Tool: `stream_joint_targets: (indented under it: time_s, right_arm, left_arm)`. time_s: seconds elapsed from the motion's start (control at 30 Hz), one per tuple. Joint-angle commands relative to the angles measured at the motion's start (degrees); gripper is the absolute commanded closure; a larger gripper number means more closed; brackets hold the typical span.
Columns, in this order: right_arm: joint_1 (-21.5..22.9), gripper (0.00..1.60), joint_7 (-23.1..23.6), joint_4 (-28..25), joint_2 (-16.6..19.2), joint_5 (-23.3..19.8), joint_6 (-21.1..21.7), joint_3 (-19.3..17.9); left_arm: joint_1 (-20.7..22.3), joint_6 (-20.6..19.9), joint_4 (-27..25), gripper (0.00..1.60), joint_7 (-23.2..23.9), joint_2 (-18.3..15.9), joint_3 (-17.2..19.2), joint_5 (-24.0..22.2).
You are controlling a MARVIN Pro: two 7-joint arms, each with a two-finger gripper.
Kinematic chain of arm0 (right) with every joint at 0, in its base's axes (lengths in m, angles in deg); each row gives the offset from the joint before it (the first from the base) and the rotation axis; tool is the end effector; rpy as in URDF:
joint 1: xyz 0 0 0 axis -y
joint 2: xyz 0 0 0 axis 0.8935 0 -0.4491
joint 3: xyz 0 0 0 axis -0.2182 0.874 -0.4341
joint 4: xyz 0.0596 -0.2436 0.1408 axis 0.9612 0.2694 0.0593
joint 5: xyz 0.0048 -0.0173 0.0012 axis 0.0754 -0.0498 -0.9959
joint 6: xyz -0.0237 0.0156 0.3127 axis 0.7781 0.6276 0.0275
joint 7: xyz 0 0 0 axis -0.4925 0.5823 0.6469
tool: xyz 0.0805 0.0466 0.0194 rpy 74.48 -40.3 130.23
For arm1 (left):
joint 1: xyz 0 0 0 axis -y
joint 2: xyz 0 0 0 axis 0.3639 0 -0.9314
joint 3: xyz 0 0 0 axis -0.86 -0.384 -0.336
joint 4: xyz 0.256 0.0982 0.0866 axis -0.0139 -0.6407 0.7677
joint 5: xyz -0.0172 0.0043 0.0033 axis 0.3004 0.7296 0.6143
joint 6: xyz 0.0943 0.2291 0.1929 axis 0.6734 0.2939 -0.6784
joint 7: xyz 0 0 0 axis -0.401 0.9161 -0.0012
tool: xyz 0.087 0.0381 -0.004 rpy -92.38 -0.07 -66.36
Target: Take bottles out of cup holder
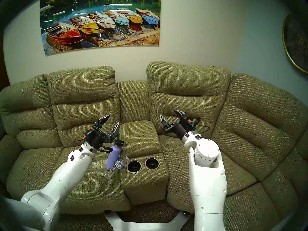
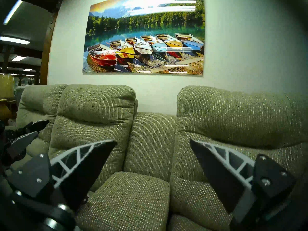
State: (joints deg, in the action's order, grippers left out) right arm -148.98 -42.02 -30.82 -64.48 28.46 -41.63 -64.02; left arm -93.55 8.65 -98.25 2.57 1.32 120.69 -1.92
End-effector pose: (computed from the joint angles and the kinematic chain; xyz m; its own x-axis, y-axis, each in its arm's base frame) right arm 0.4310 0.0136 -0.2211 -0.1544 0.0401 0.9872 0.4309 -0.8964 0.1038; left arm 0.4542 0.0599 -0.3169 -0.4249 0.2535 0.8690 -0.6274 -0.7745 -0.0808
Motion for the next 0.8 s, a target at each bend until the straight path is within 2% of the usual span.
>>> stream_joint_targets:
  time_s: [0.0,0.77]
  right_arm:
    - [0.9,0.00,-0.3,-0.9,-0.1,-0.3,-0.8,0.2]
    - [0.9,0.00,-0.3,-0.9,-0.1,-0.3,-0.9,0.3]
  left_arm:
    - [-3.0,-3.5,-6.5,0.00,-2.1,-1.9,0.9,-0.7]
    - [-4.2,-5.1,-8.8,0.00,-4.6,-2.5,1.1,0.4]
